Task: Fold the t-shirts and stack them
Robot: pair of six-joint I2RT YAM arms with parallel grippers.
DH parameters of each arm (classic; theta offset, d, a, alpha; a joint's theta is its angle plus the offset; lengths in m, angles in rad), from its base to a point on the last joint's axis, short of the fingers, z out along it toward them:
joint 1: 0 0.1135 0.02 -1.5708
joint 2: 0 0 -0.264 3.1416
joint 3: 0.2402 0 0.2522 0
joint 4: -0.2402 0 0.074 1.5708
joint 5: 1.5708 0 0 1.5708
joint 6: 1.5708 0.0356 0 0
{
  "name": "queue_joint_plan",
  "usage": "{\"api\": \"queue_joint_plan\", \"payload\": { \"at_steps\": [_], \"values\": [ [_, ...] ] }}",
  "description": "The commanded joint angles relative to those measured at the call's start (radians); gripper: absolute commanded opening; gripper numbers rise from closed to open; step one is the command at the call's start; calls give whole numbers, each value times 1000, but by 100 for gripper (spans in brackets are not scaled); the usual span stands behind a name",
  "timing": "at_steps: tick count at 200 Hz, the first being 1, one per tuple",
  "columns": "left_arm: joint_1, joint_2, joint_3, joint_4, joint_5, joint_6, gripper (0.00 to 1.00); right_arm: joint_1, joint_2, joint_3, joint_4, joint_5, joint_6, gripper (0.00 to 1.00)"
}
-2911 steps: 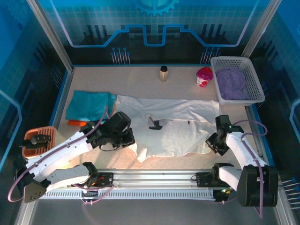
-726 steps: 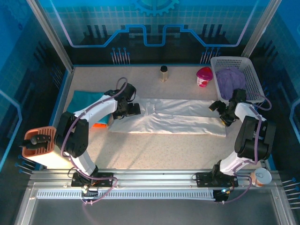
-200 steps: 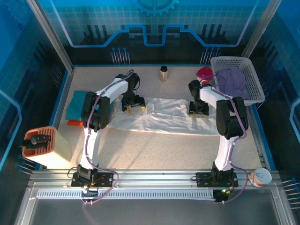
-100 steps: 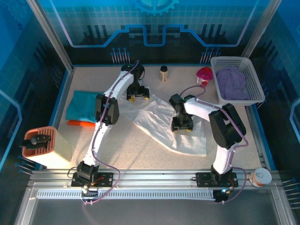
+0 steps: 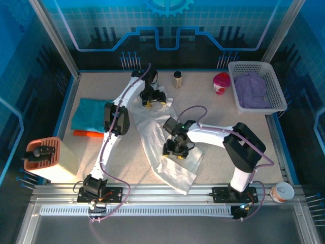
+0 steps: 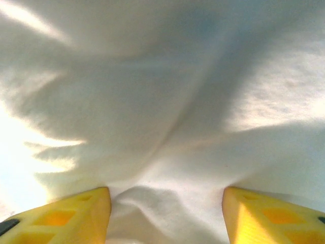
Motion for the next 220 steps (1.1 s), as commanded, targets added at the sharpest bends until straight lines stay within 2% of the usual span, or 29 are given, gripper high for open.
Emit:
{"api": "queue_joint_plan", "payload": {
  "at_steps": [1,15,37,54,74,100,130,155,197,220],
  "values": [
    [-16,11,-12,70,118,-45,80,-1,-24,107,-99,69,1,64],
    [-8,-40,-16,74,119,-49,82,-30,-48,190,-204,179,-84,68],
    [11,-167,-53,80,104,-40,84,-85,-45,324,-277,244,-258,75],
    [28,-285,-134,89,98,-39,85,-107,16,453,-305,298,-395,80],
    [42,-444,-310,105,54,-39,86,-128,138,622,-343,330,-512,81],
    [47,-689,-668,205,-21,-64,86,-142,322,837,-395,337,-613,78],
    [64,-938,-1032,292,-76,-115,86,-143,513,1042,-435,321,-657,77],
    [68,-1108,-1258,325,-103,-137,86,-148,645,1177,-448,321,-673,76],
    [68,-1307,-1483,321,-108,-158,86,-175,805,1349,-486,341,-630,76],
    [68,-1388,-1565,328,-71,-195,86,-203,856,1360,-483,323,-602,76]
  ]
}}
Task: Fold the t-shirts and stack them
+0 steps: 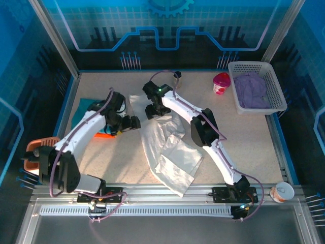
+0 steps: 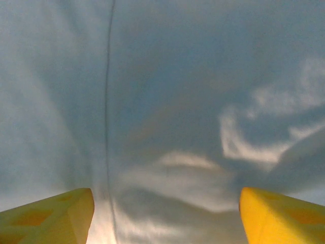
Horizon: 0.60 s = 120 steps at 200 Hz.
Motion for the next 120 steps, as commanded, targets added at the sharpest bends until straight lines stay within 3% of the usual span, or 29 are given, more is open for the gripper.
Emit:
{"api": "queue_joint_plan", "payload": {
  "at_steps": [1,59,102,120],
  "values": [
    [2,-85,-65,25,23,-50,86,-43,55,45,-49,4,32,76],
    [-9,-221,-207,62,81,-128,83,-100,147,108,25,-63,84,77],
    [-72,-191,-237,123,88,-173,83,-192,167,106,214,-268,277,77],
    [-105,-152,-240,162,91,-187,83,-208,170,119,279,-290,317,77]
  ]
}}
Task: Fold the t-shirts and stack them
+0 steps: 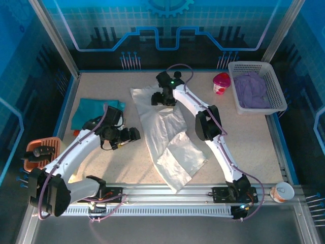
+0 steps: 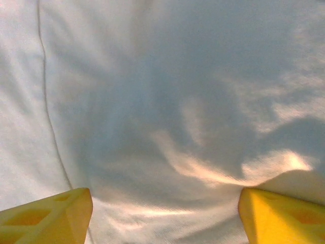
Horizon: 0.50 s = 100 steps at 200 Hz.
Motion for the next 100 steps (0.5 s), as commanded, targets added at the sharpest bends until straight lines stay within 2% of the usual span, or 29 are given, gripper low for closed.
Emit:
{"api": "queue_joint_plan", "payload": {
  "at_steps": [1,31,49,61,81,91,100],
  "values": [
    [-37,45,-18,71,29,-44,83,-46,73,4,125,-98,119,77],
    [-81,131,-13,167,71,-95,83,-57,62,4,242,-191,130,83],
    [-131,174,15,187,86,-118,83,-58,27,13,262,-304,54,86],
    [-174,190,19,191,78,-130,83,-52,-30,-12,218,-283,-24,89],
    [-223,215,-19,232,97,-169,80,-40,-166,-156,225,-259,-97,93],
    [-243,226,-42,263,112,-197,77,-36,-233,-228,224,-234,-123,97],
    [-267,238,-58,291,128,-219,70,-30,-295,-290,214,-201,-140,98]
  ]
}}
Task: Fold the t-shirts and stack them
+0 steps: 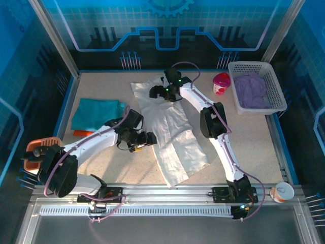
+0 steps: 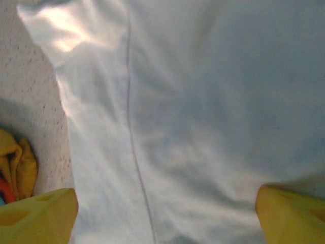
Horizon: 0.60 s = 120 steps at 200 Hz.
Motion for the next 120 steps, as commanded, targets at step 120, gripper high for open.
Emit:
{"api": "queue_joint_plan", "payload": {
  "at_steps": [120],
  "values": [
    [-255,110,-86,108,7,-231,53,-39,-1068,-1160,-153,278,-17,88]
  ]
}}
